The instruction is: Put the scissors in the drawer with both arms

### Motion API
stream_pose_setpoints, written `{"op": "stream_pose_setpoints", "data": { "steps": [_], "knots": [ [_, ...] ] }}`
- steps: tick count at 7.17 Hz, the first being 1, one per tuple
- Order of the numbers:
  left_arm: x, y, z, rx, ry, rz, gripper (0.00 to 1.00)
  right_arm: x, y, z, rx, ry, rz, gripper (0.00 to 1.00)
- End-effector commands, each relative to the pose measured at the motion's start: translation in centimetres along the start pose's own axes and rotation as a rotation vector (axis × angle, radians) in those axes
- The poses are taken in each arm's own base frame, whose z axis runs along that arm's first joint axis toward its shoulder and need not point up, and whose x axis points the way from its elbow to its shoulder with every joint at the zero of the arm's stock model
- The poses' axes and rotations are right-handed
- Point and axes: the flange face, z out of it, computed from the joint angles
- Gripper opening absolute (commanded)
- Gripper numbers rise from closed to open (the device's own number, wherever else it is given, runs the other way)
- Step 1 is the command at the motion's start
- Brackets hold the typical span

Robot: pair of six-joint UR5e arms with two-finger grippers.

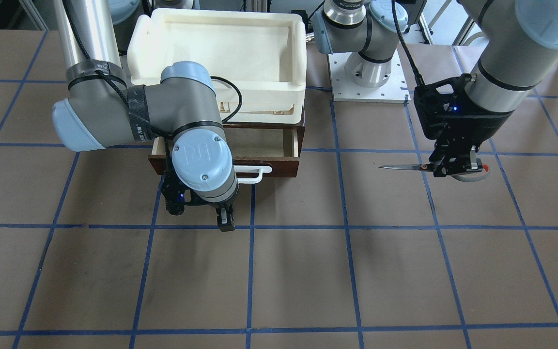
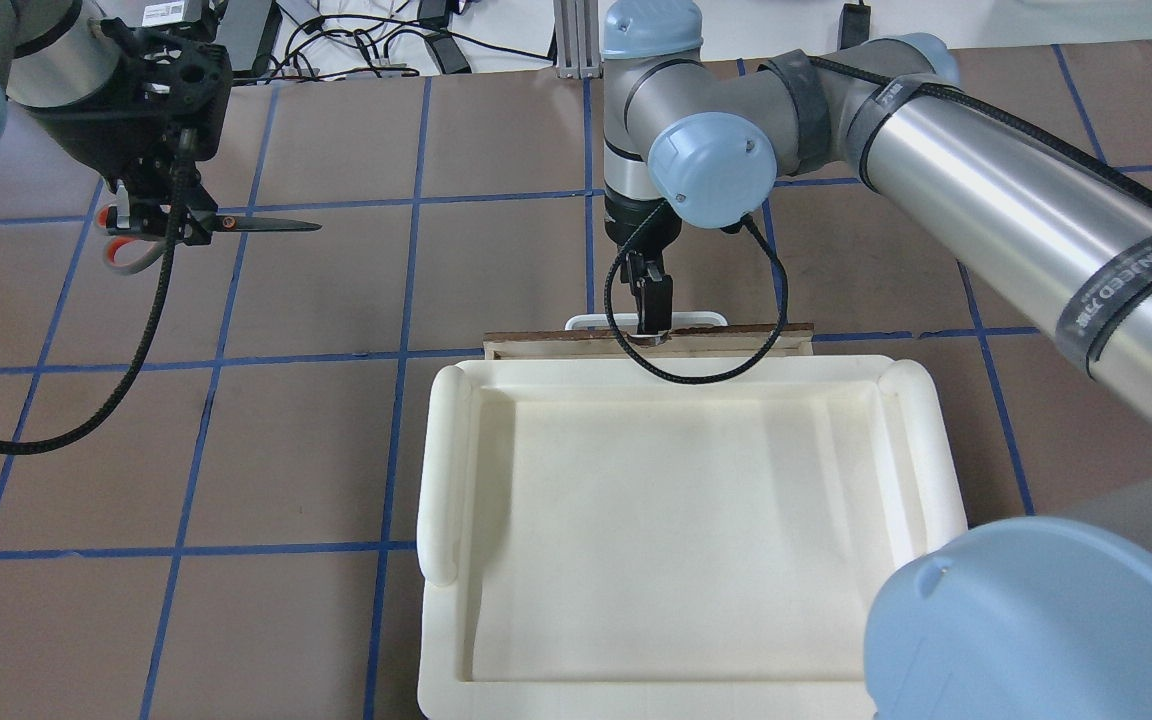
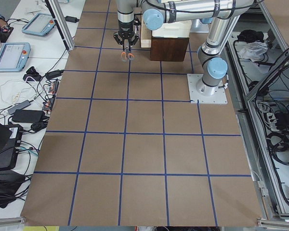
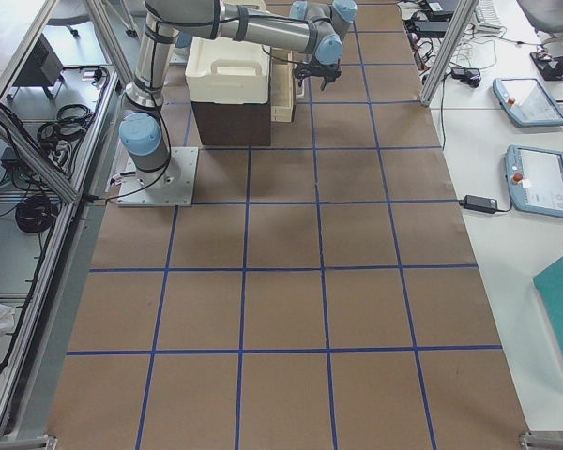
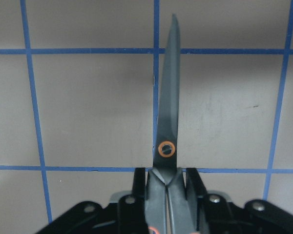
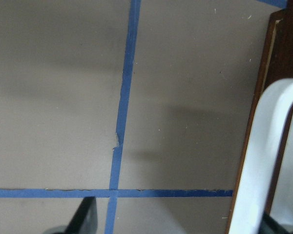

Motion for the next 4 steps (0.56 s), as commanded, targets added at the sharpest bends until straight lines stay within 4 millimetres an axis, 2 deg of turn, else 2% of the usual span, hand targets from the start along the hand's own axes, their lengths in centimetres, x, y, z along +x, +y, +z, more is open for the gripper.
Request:
{"op": "stream_pose_setpoints", "data": {
  "steps": [1, 3, 4],
  "knots": [
    [0.4, -0.1, -0.6, -0.001, -0.003, 0.004, 0.00, -0.9, 0.0, -0.3, -0.003, -0.011, 0.000, 1.00],
    [0.2, -0.1, -0.1, -0.001, 0.007, 0.004, 0.00, -1.7, -0.6, -1.6, -0.009, -0.034, -0.001, 1.00],
    [0.1, -0.1, 0.0, -0.001, 0.007, 0.007, 0.00, -1.9, -0.8, -1.6, -0.008, -0.035, -0.004, 1.00]
  ]
}}
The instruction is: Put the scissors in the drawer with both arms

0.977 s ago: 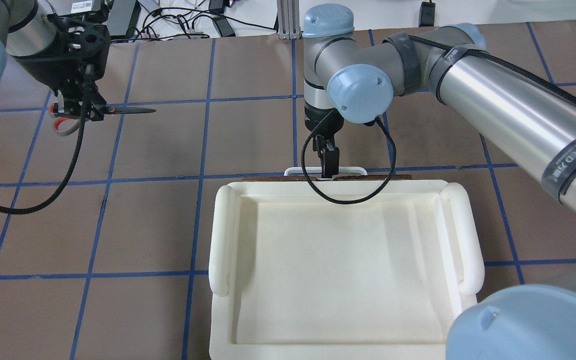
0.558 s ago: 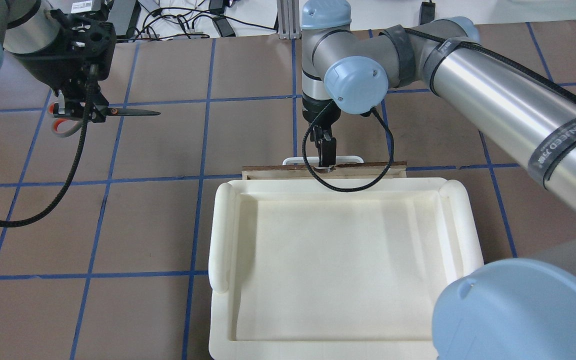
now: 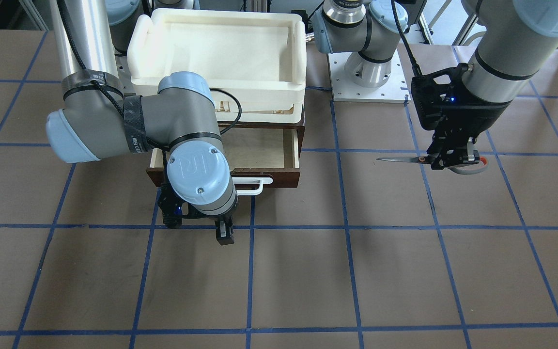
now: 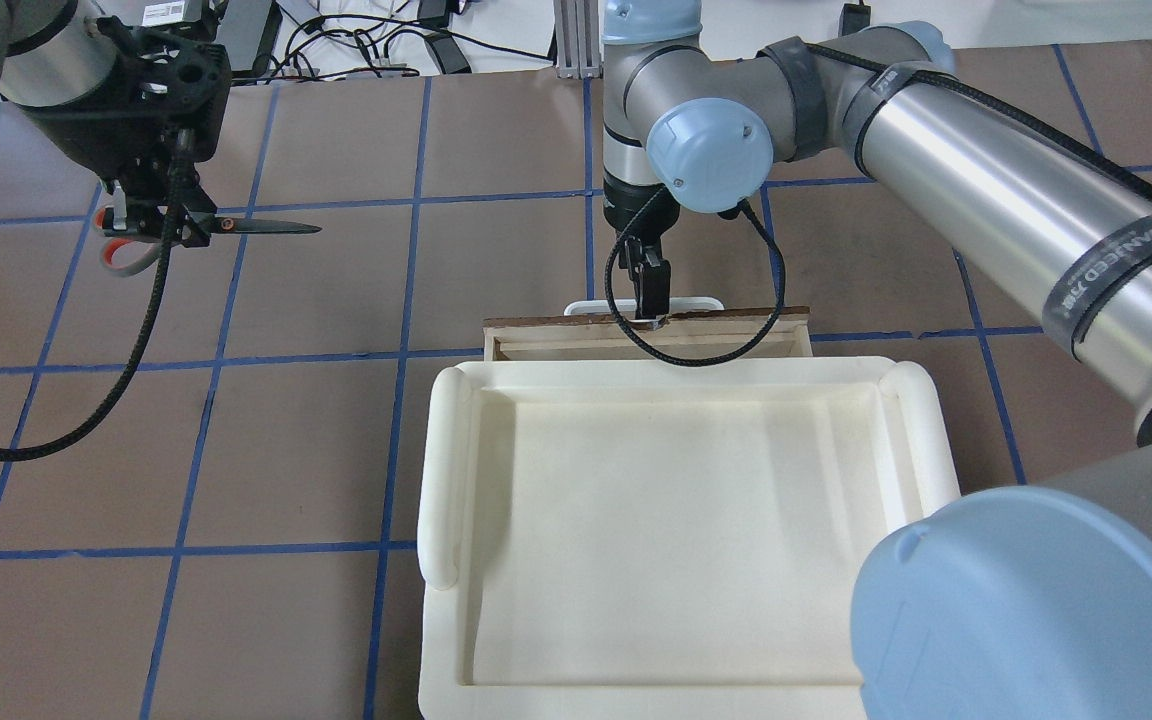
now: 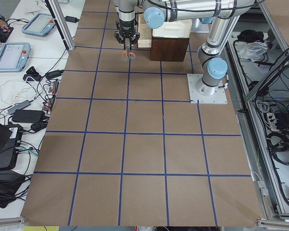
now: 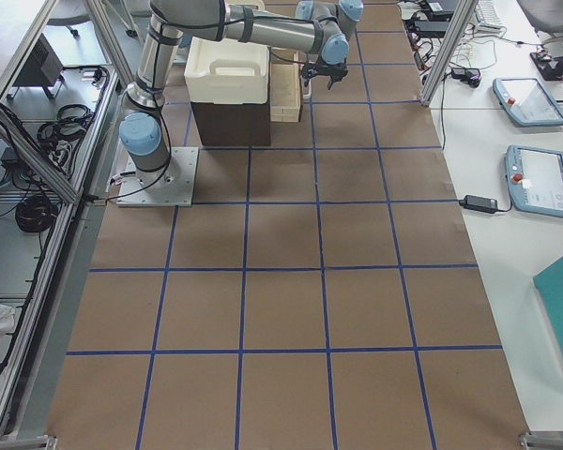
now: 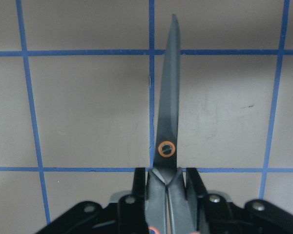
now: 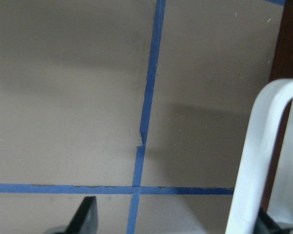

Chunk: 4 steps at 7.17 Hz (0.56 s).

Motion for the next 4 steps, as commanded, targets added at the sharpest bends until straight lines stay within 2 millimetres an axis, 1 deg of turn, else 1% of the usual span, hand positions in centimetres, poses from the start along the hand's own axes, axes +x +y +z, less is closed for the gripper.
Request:
{"op": "stream_pose_setpoints", "data": {
  "steps": [1, 3, 4],
  "knots": [
    [0.1, 0.0, -0.2, 0.002, -0.003, 0.002, 0.00, -0.7, -0.4, -0.3, -0.002, -0.008, -0.007, 1.00],
    [-0.1, 0.0, 0.2, 0.000, 0.003, 0.001, 0.00, -2.3, -0.5, -0.1, -0.003, -0.016, -0.018, 1.00],
    [0.2, 0.0, -0.2, -0.001, -0.001, 0.002, 0.00, -2.5, -0.6, -0.6, -0.004, -0.023, -0.018, 1.00]
  ]
}}
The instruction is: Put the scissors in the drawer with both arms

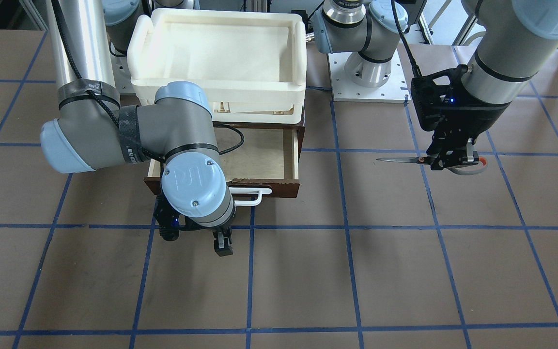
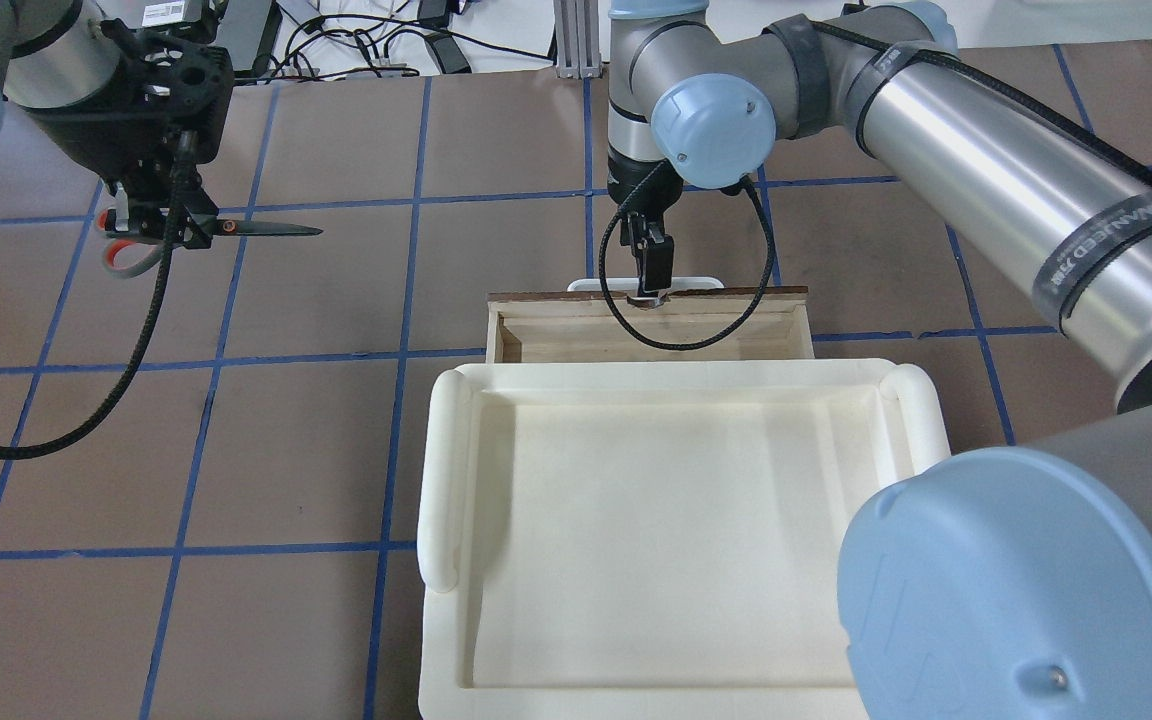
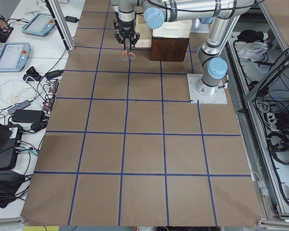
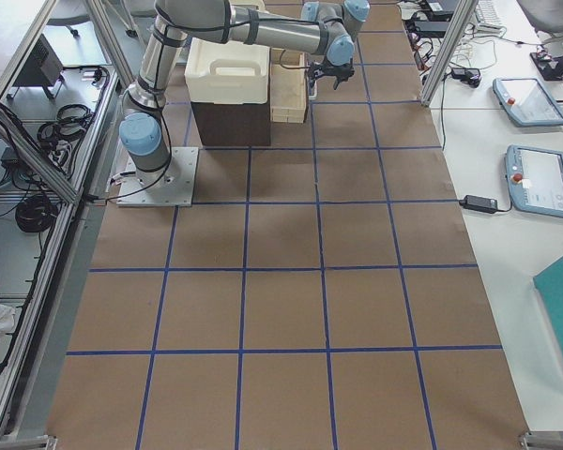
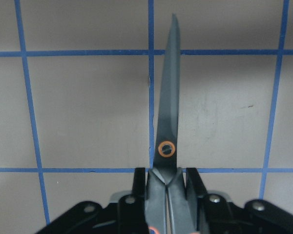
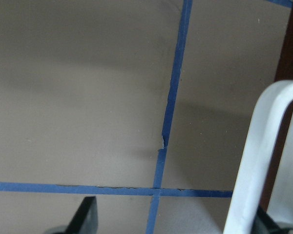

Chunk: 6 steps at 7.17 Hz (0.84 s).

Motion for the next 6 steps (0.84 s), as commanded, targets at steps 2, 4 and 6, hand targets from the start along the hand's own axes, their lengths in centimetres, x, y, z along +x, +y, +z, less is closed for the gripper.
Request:
{"op": "stream_pose_setpoints", "data": {
  "steps": [2, 4, 6],
  "knots": [
    [0.3, 0.0, -0.3, -0.001, -0.001, 0.001, 0.00, -0.7, -0.3, -0.5, 0.000, -0.012, -0.022, 1.00],
    [0.4, 0.0, -0.3, -0.003, 0.006, 0.001, 0.00, -1.1, -1.2, -1.1, -0.003, -0.024, -0.047, 1.00],
    [0.5, 0.0, -0.4, -0.001, 0.008, 0.001, 0.00, -1.8, -1.6, -0.6, -0.004, -0.020, -0.049, 1.00]
  ]
}}
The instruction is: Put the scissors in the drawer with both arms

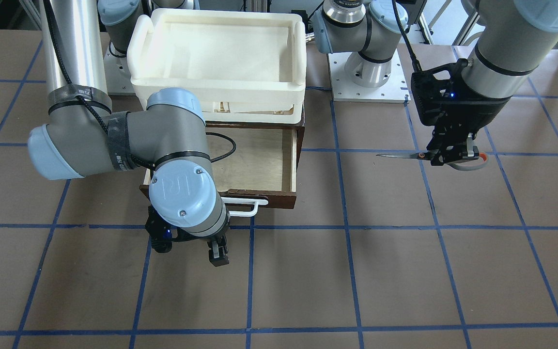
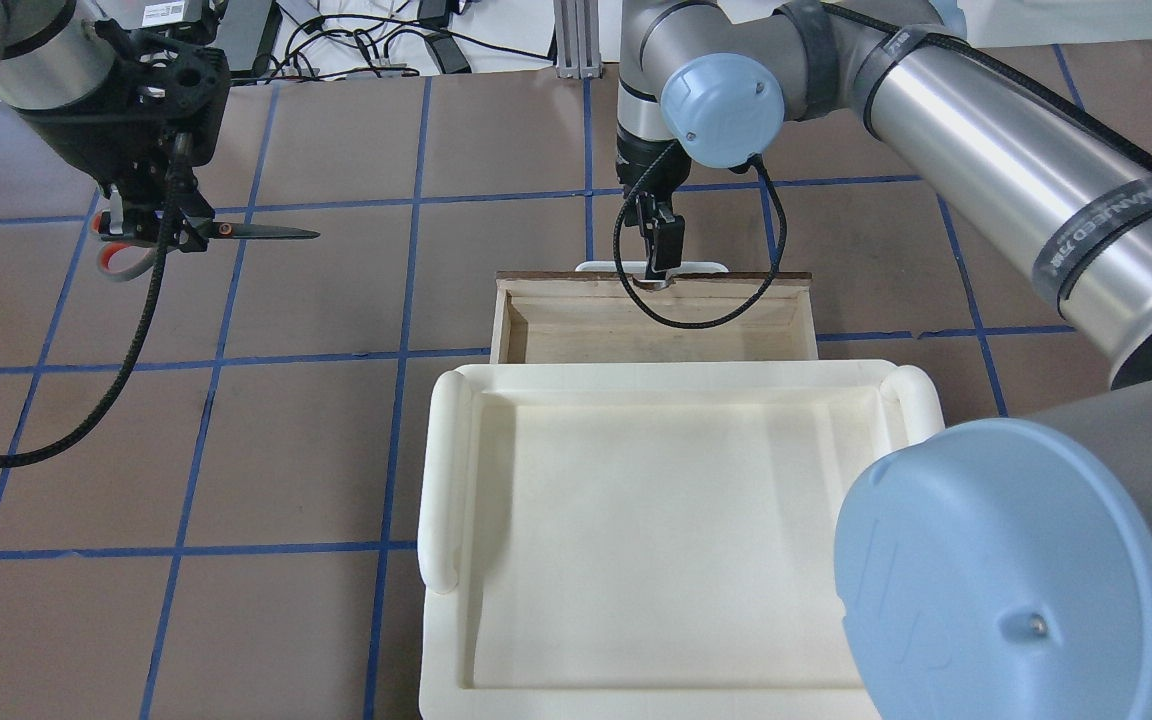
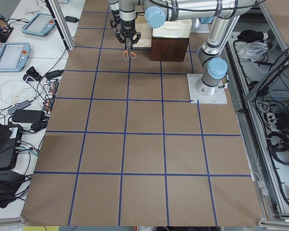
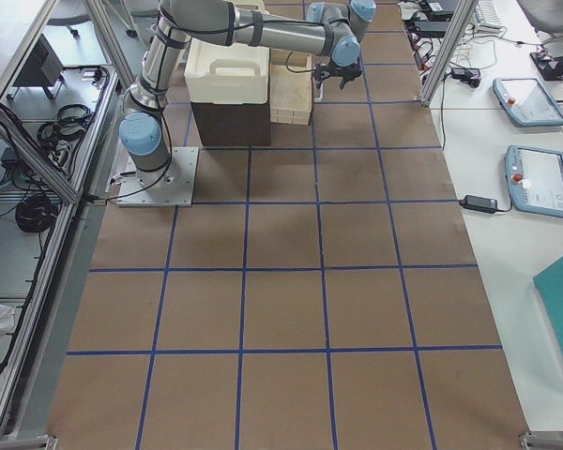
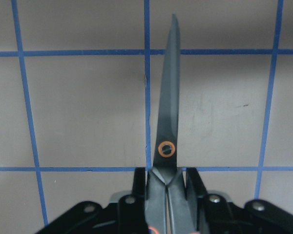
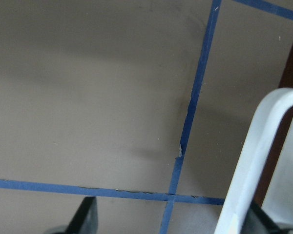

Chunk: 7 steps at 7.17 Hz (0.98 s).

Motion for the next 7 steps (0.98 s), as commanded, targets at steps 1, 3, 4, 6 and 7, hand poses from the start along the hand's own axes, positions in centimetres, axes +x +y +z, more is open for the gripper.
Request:
{"op": "stream_pose_setpoints", "data": {
  "steps": [1, 3, 4, 6, 7],
  "knots": [
    [0.2, 0.0, -0.3, 0.000, -0.001, 0.000, 0.00, -0.7, -0.2, 0.1, -0.001, -0.005, -0.004, 1.00],
    [0.3, 0.0, -0.3, 0.001, 0.004, 0.003, 0.00, -1.1, -0.3, -0.4, -0.001, -0.014, -0.003, 1.00],
    [0.1, 0.0, 0.1, 0.002, 0.013, 0.004, 0.00, -1.2, -0.1, -0.6, -0.002, -0.020, -0.005, 1.00],
    [0.2, 0.0, 0.2, 0.001, 0.018, 0.002, 0.00, -2.1, -0.2, 0.0, -0.002, -0.019, -0.012, 1.00],
    [0.5, -0.1, -0.4, 0.001, 0.006, 0.002, 0.00, -2.3, -0.2, -0.3, -0.002, -0.025, -0.014, 1.00]
  ]
}}
